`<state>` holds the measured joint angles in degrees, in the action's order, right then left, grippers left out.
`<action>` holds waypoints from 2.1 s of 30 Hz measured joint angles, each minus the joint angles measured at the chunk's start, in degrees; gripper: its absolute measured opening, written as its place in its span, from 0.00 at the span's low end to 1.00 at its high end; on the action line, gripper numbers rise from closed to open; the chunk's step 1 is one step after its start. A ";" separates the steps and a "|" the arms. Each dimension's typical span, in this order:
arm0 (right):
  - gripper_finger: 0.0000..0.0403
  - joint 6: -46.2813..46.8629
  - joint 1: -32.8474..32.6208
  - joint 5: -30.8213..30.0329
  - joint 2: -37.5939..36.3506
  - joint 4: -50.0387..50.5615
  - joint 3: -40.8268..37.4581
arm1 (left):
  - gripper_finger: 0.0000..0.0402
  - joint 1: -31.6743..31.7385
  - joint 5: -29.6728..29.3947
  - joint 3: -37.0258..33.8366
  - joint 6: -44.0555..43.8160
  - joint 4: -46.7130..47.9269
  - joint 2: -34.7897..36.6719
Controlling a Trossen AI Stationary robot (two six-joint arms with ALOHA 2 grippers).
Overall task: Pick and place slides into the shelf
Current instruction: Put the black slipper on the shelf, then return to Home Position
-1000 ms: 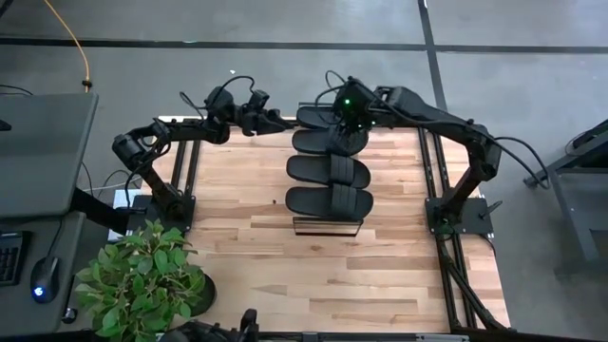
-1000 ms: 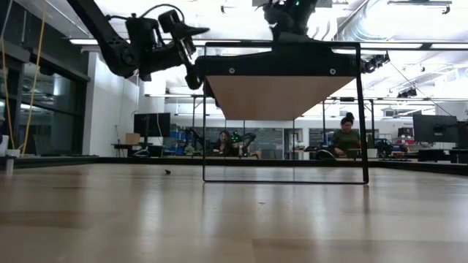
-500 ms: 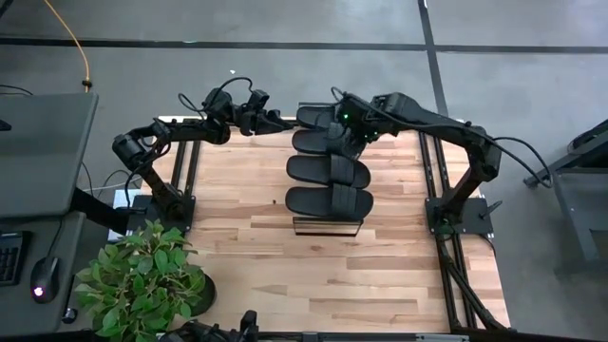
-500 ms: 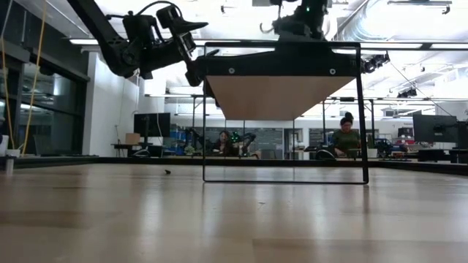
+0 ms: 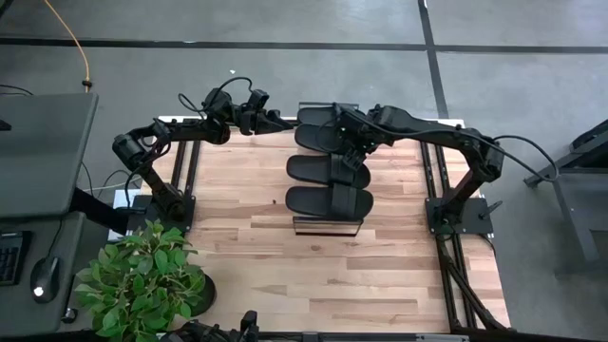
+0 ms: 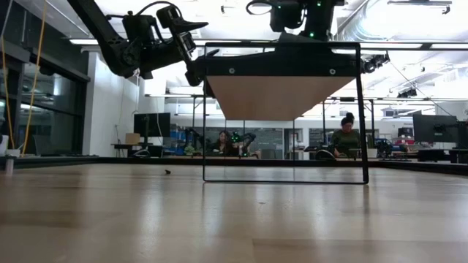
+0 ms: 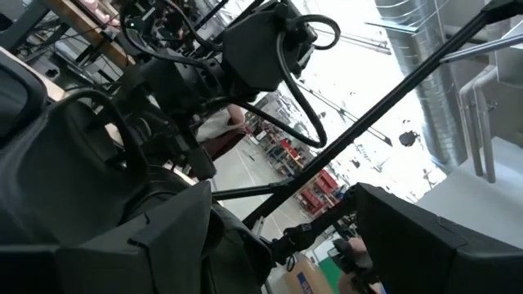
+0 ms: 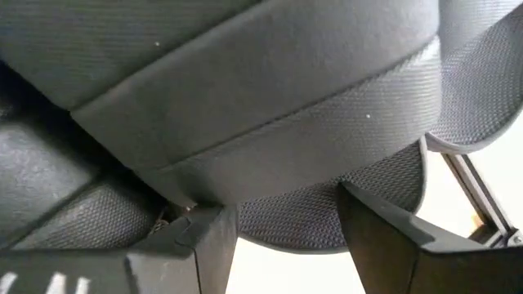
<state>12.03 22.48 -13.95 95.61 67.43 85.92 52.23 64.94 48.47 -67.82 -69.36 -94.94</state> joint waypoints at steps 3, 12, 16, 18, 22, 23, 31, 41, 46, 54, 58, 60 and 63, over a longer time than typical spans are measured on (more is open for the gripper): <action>0.50 -0.35 -0.07 -0.63 0.38 0.92 2.08 | 0.71 0.00 -0.04 0.00 -0.19 0.00 0.00; 0.50 -0.98 -0.06 -1.11 0.53 4.59 12.81 | 0.71 0.00 -0.04 0.00 -0.21 0.00 -0.02; 0.50 -1.15 -0.77 -2.20 0.42 5.04 16.95 | 0.71 0.00 -0.04 0.00 -0.21 0.00 -0.04; 0.50 -1.57 -1.17 -3.47 0.40 4.72 18.13 | 0.71 0.00 -0.04 0.00 -0.21 0.00 -0.04; 0.50 -1.97 -1.30 -3.88 0.40 4.23 18.48 | 0.71 0.00 -0.04 0.00 -0.21 0.00 -0.04; 0.50 -1.98 -1.29 -3.93 0.36 3.79 18.11 | 0.71 0.00 -0.04 0.00 -0.21 0.00 -0.04; 0.50 -3.51 1.20 -3.84 0.35 -4.52 12.63 | 0.71 -0.13 -0.04 0.00 -0.21 0.00 -0.04; 0.50 -2.97 3.52 0.51 0.40 -7.75 3.26 | 0.71 -0.12 -0.06 0.00 -0.22 0.00 -0.04; 0.50 -3.53 3.25 -0.69 0.24 -7.74 4.78 | 0.71 -0.11 -0.15 0.00 -0.23 0.00 -0.04; 0.50 -4.91 2.70 -0.88 0.35 -6.76 11.42 | 0.71 -0.12 -0.25 0.00 -0.32 0.00 -0.04; 0.50 -5.94 2.30 -1.08 0.35 -6.62 14.40 | 0.71 -0.11 -0.18 0.00 -0.18 -0.10 -0.04; 0.50 -7.40 1.92 -0.83 0.35 -7.56 15.84 | 0.71 -0.08 -0.12 0.00 0.25 -1.36 -0.07; 0.50 -10.74 1.18 4.05 0.35 -11.72 17.59 | 0.71 0.73 -0.23 0.00 1.23 -6.64 0.05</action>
<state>1.29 23.66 -9.90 95.96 55.71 103.51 52.96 64.71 48.47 -66.59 -76.00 -94.88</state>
